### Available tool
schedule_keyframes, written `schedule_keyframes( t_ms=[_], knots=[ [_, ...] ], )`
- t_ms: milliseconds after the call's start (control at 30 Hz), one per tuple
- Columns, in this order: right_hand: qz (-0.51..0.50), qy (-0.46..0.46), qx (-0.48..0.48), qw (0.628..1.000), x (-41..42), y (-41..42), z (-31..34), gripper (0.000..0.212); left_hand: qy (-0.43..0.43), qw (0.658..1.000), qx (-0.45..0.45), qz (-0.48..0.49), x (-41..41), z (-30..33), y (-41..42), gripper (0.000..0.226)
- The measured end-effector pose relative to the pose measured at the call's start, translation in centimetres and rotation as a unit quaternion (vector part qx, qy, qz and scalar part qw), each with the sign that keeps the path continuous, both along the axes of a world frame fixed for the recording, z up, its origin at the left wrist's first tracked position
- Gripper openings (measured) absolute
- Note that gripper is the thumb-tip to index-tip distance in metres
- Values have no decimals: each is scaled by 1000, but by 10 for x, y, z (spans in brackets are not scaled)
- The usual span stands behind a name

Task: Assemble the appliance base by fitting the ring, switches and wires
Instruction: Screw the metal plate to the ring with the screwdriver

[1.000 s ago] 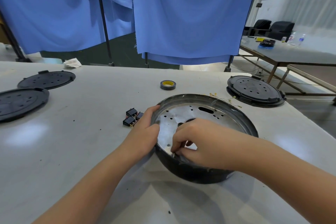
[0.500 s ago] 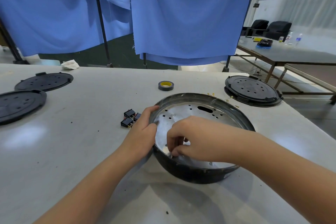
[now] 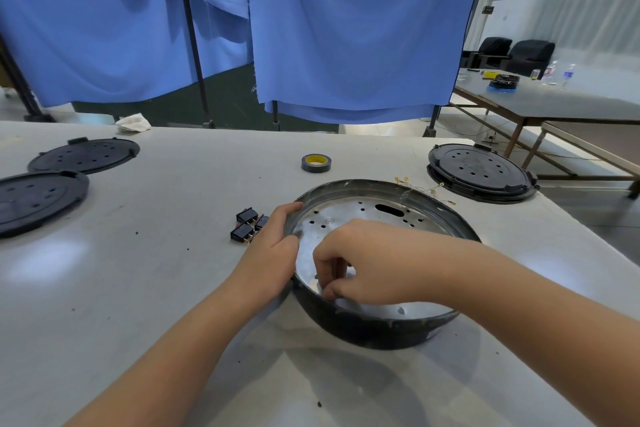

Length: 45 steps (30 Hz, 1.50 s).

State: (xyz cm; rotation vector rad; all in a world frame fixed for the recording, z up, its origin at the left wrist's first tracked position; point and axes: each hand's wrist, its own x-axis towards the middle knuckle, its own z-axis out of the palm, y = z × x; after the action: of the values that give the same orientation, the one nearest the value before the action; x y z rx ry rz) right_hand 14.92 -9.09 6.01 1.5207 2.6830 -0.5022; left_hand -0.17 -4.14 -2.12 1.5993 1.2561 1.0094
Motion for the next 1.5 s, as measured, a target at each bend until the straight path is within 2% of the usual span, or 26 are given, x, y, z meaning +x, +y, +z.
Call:
schedule_keyframes(
  t_ms=[133, 300, 467, 567, 667, 867, 1033, 1167, 1267, 1367, 1500],
  knots=[
    [5, -21, -3, 1000, 0, -1, -1, 13, 0, 1000, 6, -3, 0, -1, 1, 57],
    [3, -18, -10, 1000, -1, 2, 0, 9, 6, 1000, 5, 0, 1, 0, 0, 66],
    [-8, -7, -18, 1000, 6, 3, 2, 22, 7, 1000, 6, 3, 1, -2, 1, 58],
    [-17, 8, -2, 1000, 7, 5, -2, 20, 9, 1000, 1, 5, 1, -1, 1, 67],
    [-28, 15, -4, 999, 5, 12, -8, 19, 7, 1000, 0, 6, 1, -1, 1, 65],
    [-37, 75, -102, 991, 7, 28, -11, 14, -1, 1000, 2, 4, 1, -1, 1, 61],
    [-34, 111, -117, 986, 14, 30, -17, 15, 0, 1000, 9, 5, 0, 0, 0, 59],
    [-44, 119, -71, 989, 21, 24, -15, 11, -3, 1000, 17, 10, 1, 2, -3, 52],
    [-94, 179, -16, 979, 45, 19, 2, 12, 32, 997, 59, 23, -3, 6, -5, 46],
    [-176, 229, 55, 956, 86, 21, 18, 12, 67, 994, 87, 20, -11, 15, -9, 45],
    [-297, 266, 136, 907, 141, 28, 17, 8, 122, 987, 54, -93, -16, 24, -18, 57]
  ],
)
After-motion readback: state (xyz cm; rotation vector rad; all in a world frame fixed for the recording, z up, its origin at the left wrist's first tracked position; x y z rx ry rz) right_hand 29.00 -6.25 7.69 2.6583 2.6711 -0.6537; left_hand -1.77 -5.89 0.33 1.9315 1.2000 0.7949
